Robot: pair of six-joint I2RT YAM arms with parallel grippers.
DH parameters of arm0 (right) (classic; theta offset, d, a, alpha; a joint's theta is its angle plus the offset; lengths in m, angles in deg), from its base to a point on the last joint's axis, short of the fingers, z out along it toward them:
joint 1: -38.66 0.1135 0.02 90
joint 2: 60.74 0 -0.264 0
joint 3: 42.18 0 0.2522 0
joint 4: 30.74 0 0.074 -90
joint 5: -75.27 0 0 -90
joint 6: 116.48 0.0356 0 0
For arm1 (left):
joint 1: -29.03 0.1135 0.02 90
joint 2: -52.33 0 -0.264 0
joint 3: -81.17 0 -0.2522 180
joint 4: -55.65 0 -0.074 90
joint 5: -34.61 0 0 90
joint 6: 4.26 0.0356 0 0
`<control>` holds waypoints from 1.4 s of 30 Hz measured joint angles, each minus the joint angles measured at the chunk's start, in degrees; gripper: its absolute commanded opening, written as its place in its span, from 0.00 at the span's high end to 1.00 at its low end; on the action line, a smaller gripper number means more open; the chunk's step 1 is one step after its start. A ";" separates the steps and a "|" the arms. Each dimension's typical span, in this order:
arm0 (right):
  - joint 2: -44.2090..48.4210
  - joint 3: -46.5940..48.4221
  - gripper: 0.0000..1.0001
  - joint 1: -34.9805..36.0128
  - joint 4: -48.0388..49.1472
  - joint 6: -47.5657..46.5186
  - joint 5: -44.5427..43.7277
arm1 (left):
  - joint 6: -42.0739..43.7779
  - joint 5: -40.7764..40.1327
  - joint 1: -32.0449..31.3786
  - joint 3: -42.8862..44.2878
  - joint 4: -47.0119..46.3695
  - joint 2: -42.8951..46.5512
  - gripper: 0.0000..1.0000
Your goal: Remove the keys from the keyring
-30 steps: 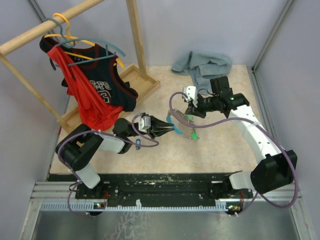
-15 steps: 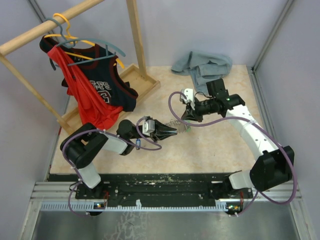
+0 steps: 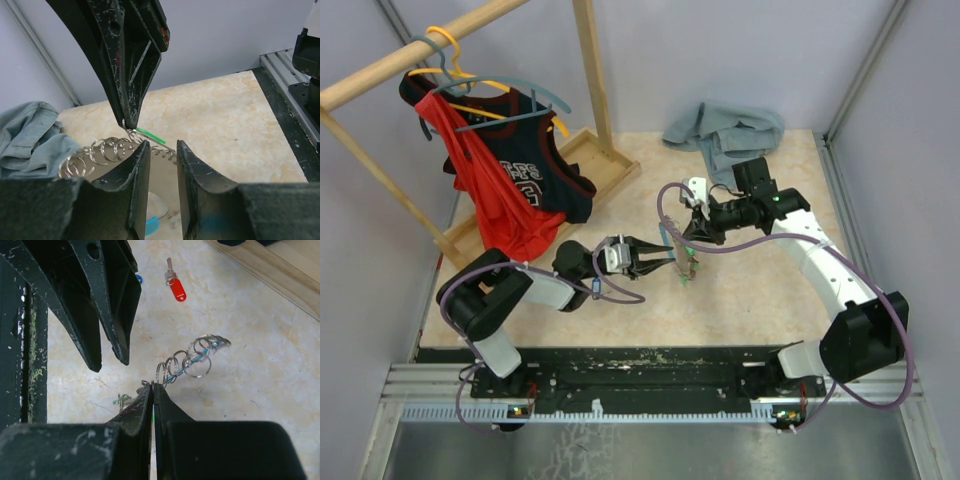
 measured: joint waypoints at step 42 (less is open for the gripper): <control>-0.66 0.00 1.00 1.11 -1.29 0.09 1.55 | 8.15 -7.06 -2.86 1.16 3.74 0.28 0.74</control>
